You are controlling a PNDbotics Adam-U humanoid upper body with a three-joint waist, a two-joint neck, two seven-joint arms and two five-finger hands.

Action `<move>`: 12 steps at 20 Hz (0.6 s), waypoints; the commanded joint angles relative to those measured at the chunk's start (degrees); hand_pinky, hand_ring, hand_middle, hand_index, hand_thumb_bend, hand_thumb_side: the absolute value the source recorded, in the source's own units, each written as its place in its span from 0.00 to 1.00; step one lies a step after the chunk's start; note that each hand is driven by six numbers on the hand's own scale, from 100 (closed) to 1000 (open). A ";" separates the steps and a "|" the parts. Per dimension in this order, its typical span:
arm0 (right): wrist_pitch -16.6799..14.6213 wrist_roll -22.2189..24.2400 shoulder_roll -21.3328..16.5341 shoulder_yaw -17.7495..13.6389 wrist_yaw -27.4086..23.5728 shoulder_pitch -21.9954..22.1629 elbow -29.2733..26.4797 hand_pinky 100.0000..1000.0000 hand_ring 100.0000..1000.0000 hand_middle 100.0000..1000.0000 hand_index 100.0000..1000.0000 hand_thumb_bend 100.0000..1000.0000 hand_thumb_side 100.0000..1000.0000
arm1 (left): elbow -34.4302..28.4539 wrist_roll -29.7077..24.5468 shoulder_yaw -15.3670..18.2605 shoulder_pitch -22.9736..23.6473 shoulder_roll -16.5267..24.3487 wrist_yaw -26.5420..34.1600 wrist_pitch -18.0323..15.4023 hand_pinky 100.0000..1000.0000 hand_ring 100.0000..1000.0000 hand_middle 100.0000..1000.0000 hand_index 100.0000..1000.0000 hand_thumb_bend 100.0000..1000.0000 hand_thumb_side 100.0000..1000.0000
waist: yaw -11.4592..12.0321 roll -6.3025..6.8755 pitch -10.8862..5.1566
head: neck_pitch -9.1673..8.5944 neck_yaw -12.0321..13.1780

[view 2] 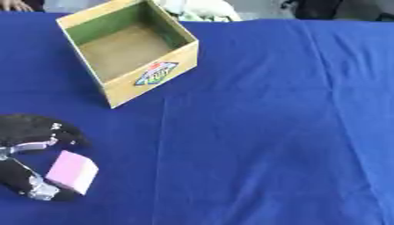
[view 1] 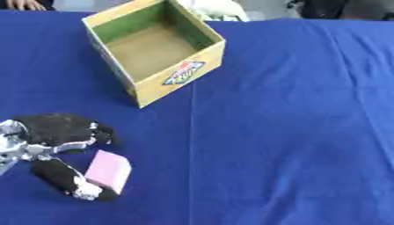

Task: Pick up objects on the table and place them in the box.

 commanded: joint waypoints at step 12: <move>0.36 0.26 -0.85 -0.62 -0.15 0.06 -1.16 0.48 0.73 0.59 0.76 0.00 1.00 | -12.24 3.66 1.49 1.25 5.19 4.66 0.44 0.53 0.66 0.59 0.75 0.14 0.49 | 0.08 0.30 -0.95 | -0.59 -0.19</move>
